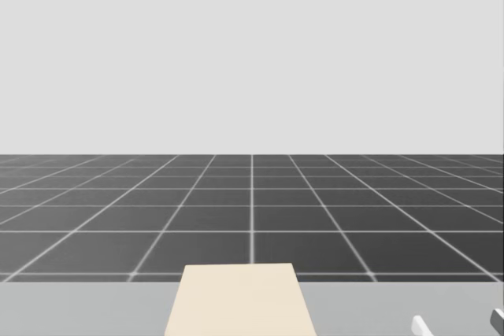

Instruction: Retrieve the object from inside the box.

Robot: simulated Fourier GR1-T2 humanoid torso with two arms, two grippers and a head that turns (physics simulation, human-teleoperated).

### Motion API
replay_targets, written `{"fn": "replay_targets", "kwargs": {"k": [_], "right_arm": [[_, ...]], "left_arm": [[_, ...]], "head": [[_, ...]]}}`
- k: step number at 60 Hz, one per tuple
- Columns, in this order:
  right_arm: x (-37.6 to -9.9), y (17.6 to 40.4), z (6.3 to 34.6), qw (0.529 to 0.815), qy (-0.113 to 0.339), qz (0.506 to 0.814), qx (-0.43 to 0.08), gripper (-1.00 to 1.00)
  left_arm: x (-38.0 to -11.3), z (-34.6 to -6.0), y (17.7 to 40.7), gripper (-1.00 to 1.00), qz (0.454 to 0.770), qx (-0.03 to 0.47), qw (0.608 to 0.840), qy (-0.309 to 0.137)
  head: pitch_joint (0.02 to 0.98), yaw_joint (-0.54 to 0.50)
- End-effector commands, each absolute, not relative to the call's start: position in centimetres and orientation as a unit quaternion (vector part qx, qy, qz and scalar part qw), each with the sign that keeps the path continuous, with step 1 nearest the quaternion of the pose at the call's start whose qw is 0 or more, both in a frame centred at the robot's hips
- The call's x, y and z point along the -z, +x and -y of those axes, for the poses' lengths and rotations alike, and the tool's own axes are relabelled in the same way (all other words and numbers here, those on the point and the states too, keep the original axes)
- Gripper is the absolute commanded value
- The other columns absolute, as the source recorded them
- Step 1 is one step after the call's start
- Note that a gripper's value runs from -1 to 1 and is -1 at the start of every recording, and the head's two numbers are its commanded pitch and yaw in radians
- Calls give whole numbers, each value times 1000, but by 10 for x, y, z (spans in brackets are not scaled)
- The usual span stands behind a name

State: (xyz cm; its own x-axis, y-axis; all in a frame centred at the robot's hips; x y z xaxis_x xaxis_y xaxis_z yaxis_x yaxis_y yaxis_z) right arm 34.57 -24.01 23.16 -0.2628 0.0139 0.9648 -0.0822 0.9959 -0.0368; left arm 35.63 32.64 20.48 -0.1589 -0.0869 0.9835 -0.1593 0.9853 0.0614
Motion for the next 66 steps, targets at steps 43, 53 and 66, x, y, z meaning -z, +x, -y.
{"fn": "replay_targets", "kwargs": {"k": [43,53,66], "right_arm": [[-178,307,179,630,182,647,-390,-1000],[-177,305,177,612,183,656,-402,-1000],[-177,307,176,603,178,663,-407,-1000]], "left_arm": [[-169,-207,308,-1000,612,309,719,-112],[-166,-186,296,-1000,610,334,709,-118],[-161,-169,286,-1000,592,356,709,-144]], "head": [[130,-28],[126,-38],[130,-39]]}}
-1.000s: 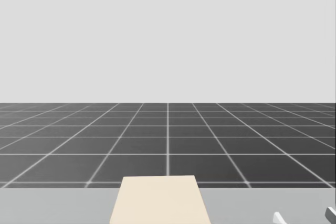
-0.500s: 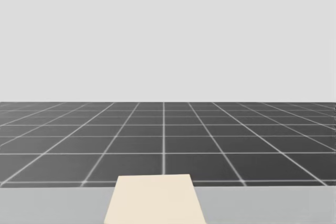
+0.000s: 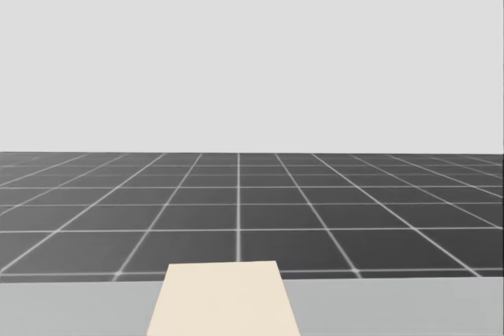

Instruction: Retrieve the object from inside the box.

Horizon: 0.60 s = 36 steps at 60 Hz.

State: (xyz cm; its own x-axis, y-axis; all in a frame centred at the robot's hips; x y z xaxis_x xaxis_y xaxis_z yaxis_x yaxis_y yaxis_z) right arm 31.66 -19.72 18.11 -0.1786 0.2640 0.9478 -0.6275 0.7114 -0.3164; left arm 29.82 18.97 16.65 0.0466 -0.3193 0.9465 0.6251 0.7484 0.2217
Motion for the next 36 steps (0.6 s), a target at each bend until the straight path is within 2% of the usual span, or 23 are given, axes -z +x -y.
{"fn": "replay_targets", "kwargs": {"k": [1,12,15,25,36], "right_arm": [[-176,307,176,602,176,663,-408,-1000],[-176,307,175,596,177,668,-410,-1000],[-177,306,175,592,178,670,-412,-1000],[-177,306,174,587,179,673,-412,-1000],[-180,304,173,579,183,679,-412,-1000]], "left_arm": [[-160,-166,285,-1000,592,359,707,-145],[-162,-155,294,-1000,579,371,705,-173],[-161,-154,304,-1000,582,380,701,-159],[-155,-155,332,-1000,563,378,711,-189],[-147,-129,352,-1000,541,396,707,-228]], "head": [[131,-39],[136,-33],[139,-29],[149,-25],[165,-29]]}}
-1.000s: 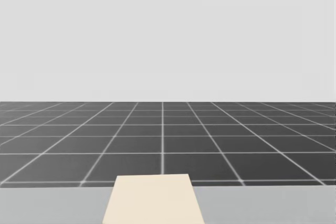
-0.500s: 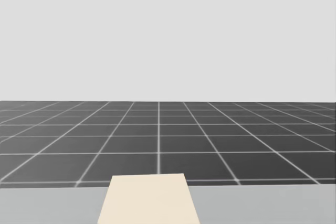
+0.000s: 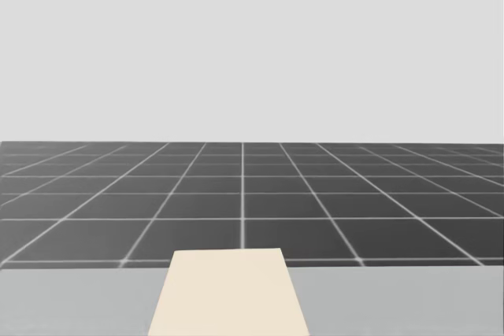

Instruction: Retrieve the object from inside the box.

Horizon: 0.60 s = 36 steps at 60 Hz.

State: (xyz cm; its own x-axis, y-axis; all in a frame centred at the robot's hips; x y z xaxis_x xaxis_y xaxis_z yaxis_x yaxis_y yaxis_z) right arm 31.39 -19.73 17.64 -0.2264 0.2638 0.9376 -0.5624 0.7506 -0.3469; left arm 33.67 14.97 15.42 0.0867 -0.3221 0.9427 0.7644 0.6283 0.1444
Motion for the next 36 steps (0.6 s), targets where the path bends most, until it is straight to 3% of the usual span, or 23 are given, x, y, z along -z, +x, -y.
{"fn": "replay_targets", "kwargs": {"k": [1,16,17,18,19,27,36], "right_arm": [[-180,304,174,579,183,679,-412,-1000],[-183,303,175,574,187,683,-412,-1000],[-183,303,175,574,187,683,-412,-1000],[-183,303,175,574,188,683,-411,-1000],[-184,303,176,574,188,684,-410,-1000],[-185,302,175,573,191,684,-410,-1000],[-186,301,179,571,195,683,-411,-1000]], "left_arm": [[-146,-126,354,-1000,539,394,708,-231],[-131,-104,367,-1000,522,391,712,-260],[-130,-105,366,-884,524,389,712,-258],[-128,-104,366,-622,519,388,715,-264],[-126,-104,364,974,520,391,713,-261],[-123,-108,358,1000,518,392,714,-260],[-142,-126,360,1000,543,373,706,-258]], "head": [[166,-31],[180,-43],[182,-43],[183,-43],[184,-43],[181,-38],[181,-34]]}}
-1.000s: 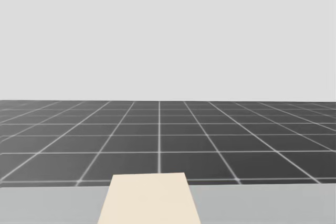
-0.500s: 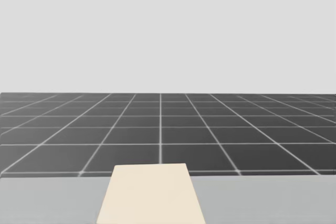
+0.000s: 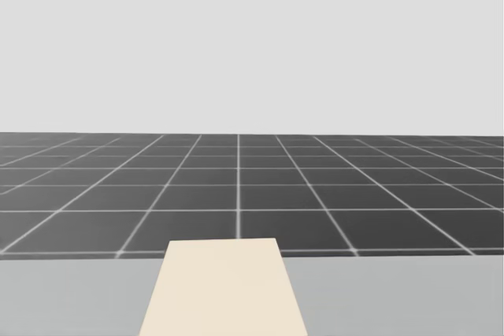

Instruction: Retrieve the object from inside the box.

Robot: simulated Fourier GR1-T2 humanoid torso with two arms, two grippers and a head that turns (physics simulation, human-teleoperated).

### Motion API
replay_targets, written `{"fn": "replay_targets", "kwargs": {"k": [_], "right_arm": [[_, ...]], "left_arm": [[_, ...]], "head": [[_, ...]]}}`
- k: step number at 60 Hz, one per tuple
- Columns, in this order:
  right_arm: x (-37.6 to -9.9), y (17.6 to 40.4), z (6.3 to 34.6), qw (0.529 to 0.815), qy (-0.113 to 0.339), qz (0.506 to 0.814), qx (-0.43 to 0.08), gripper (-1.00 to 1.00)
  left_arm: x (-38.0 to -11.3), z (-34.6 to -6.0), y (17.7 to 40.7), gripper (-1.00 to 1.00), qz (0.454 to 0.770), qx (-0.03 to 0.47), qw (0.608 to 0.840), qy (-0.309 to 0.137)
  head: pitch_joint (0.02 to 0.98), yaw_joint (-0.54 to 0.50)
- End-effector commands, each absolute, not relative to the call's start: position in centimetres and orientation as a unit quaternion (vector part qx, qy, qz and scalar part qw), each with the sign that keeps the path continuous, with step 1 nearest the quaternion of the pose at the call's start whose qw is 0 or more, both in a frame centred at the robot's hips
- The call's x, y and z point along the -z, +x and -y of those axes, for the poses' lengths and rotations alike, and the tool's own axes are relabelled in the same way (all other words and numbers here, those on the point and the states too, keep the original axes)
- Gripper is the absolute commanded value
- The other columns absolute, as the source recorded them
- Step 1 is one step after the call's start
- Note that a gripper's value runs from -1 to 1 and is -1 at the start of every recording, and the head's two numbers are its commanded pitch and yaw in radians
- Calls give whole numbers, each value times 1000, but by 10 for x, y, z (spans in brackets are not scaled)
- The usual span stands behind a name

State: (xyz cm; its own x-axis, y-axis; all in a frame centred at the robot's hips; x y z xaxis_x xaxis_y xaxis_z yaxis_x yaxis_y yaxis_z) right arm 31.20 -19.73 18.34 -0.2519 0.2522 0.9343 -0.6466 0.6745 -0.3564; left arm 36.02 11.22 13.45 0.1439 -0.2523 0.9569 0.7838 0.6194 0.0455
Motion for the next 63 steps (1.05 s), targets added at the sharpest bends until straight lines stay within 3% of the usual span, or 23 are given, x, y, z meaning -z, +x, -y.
{"fn": "replay_targets", "kwargs": {"k": [1,12,25,33,40,43,48,63], "right_arm": [[-186,300,179,571,196,683,-412,-1000],[-193,280,197,561,215,672,-433,-1000],[-192,276,210,565,224,664,-436,-1000],[-190,277,215,568,224,662,-436,-1000],[-190,280,217,569,224,663,-432,-1000],[-190,280,217,570,223,663,-431,-1000],[-189,281,218,570,224,663,-431,-1000],[-188,282,217,571,225,663,-429,-1000]], "left_arm": [[-143,-128,360,1000,545,373,706,-256],[-170,-183,366,1000,581,339,706,-223],[-201,-252,368,1000,625,287,703,-183],[-221,-288,355,1000,651,262,695,-155],[-245,-311,324,1000,677,245,683,-121],[-262,-321,310,1000,691,235,676,-102],[-289,-329,306,1000,707,231,664,-76],[-415,-340,331,1000,765,209,609,-36]], "head": [[181,-34],[175,-16],[169,-12],[162,-17],[165,-21],[167,-20],[164,-17],[162,-5]]}}
